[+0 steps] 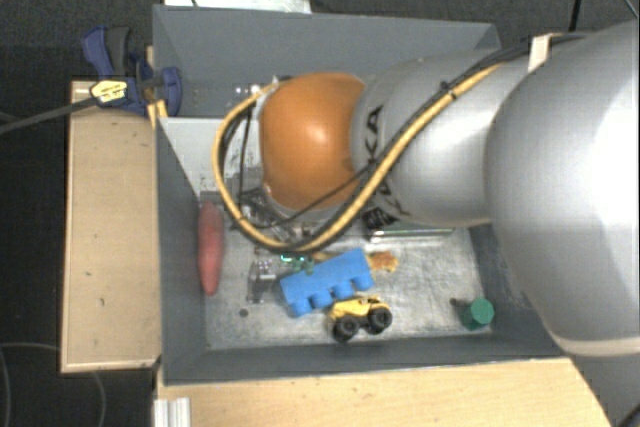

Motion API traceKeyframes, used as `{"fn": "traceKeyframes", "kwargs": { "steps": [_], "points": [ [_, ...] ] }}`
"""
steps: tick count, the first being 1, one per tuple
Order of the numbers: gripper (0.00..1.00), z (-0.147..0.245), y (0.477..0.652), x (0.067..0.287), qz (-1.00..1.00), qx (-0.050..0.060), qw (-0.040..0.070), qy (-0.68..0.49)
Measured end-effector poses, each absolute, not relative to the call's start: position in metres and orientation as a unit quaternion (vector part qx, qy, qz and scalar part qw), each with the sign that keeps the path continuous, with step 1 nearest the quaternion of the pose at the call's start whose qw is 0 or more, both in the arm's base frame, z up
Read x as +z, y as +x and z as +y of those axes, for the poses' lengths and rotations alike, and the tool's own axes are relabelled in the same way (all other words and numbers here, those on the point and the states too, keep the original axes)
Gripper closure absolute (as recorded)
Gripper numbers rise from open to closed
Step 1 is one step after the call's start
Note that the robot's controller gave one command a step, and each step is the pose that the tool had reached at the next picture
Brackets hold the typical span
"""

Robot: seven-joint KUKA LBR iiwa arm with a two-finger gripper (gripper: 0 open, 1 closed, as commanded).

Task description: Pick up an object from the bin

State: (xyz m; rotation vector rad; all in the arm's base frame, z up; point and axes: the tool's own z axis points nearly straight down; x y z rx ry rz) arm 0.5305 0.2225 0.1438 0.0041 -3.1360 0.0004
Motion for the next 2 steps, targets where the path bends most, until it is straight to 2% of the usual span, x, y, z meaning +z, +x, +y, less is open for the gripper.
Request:
{"fn": "traceKeyframes", "kwargs": {
  "steps": [1, 2],
  "points": [
    [0.0, 0.222, 0.533, 0.148, -1.0, -0.001, -0.001, -0.002],
    [0.0, 0.174, 0.512, 0.147, -1.0, -0.001, -0.001, 0.013]
  ]
}}
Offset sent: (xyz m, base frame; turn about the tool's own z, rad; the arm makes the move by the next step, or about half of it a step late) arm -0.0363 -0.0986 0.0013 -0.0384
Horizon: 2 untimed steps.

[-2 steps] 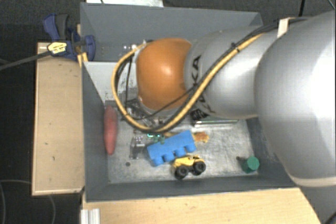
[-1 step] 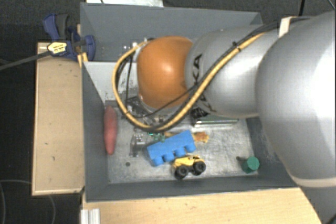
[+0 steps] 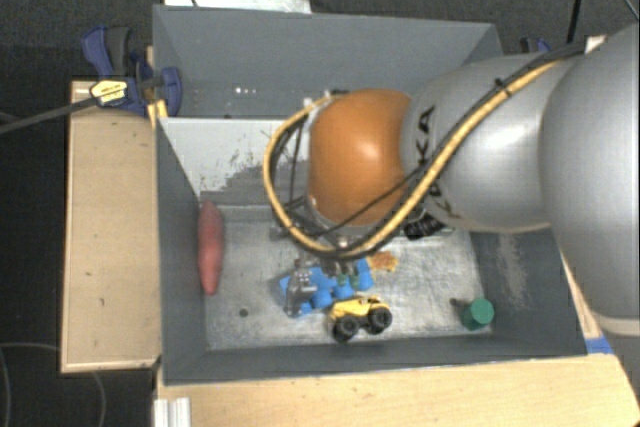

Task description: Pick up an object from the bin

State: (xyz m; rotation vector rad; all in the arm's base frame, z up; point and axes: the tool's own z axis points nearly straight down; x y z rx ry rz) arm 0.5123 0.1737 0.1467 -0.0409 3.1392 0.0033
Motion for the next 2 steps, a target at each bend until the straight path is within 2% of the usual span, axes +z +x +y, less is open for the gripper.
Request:
{"fn": "traceKeyframes", "kwargs": {
  "steps": [1, 2],
  "points": [
    [0.0, 0.132, 0.529, 0.111, 0.998, 0.0, 0.002, -0.069],
    [1.0, 0.121, 0.503, 0.073, 0.998, 0.002, 0.003, -0.062]
  ]
}}
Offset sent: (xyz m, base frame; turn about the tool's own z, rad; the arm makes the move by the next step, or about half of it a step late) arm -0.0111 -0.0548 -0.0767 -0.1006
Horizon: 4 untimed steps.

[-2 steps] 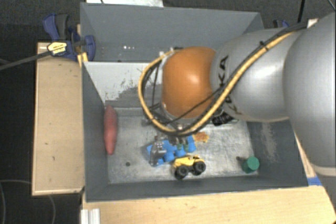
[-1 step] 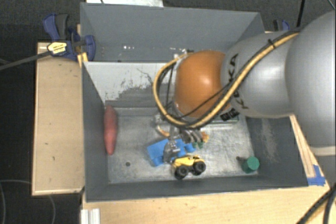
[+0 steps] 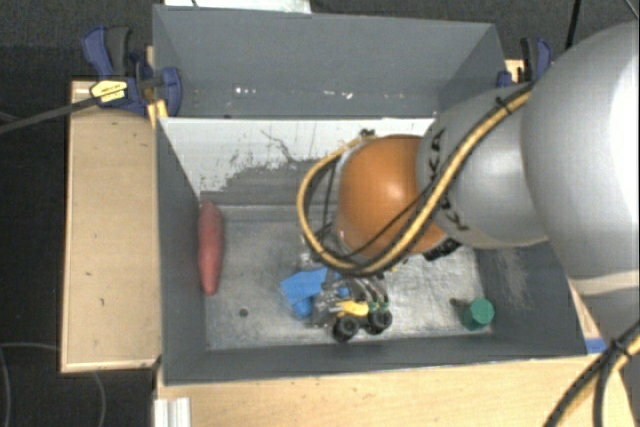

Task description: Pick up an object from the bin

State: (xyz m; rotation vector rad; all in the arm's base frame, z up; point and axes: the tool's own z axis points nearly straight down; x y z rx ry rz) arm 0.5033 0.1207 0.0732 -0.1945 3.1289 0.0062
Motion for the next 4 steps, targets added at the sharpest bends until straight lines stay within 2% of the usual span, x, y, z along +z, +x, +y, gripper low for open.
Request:
{"fn": "traceKeyframes", "kwargs": {
  "steps": [1, 2, 3, 4],
  "points": [
    [1.0, 0.121, 0.503, 0.073, 0.998, 0.002, 0.003, -0.062],
    [1.0, 0.117, 0.51, 0.133, 0.998, 0.0, 0.001, -0.059],
    [1.0, 0.117, 0.51, 0.133, 0.998, 0.0, 0.001, -0.058],
    [1.0, 0.095, 0.52, 0.108, 1.0, 0.002, 0.004, -0.009]
  ]
}}
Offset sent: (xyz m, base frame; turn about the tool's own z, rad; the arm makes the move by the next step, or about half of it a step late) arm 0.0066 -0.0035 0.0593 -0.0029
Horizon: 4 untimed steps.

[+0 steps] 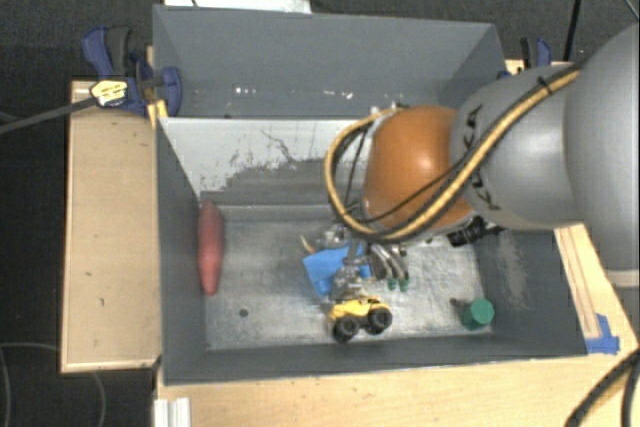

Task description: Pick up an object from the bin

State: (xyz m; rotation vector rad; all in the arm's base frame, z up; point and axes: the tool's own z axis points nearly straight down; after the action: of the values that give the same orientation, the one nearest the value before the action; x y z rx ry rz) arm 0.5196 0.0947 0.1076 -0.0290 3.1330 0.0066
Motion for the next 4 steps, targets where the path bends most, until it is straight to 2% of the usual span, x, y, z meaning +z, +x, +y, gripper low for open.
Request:
{"fn": "traceKeyframes", "kwargs": {
  "steps": [1, 3, 4],
  "points": [
    [1.0, 0.087, 0.519, 0.099, 1.0, 0.001, 0.003, 0.029],
    [1.0, 0.087, 0.519, 0.099, 0.999, 0.001, 0.003, 0.032],
    [1.0, 0.118, 0.519, 0.116, 1.0, 0.001, 0.001, 0.026]
  ]
}}
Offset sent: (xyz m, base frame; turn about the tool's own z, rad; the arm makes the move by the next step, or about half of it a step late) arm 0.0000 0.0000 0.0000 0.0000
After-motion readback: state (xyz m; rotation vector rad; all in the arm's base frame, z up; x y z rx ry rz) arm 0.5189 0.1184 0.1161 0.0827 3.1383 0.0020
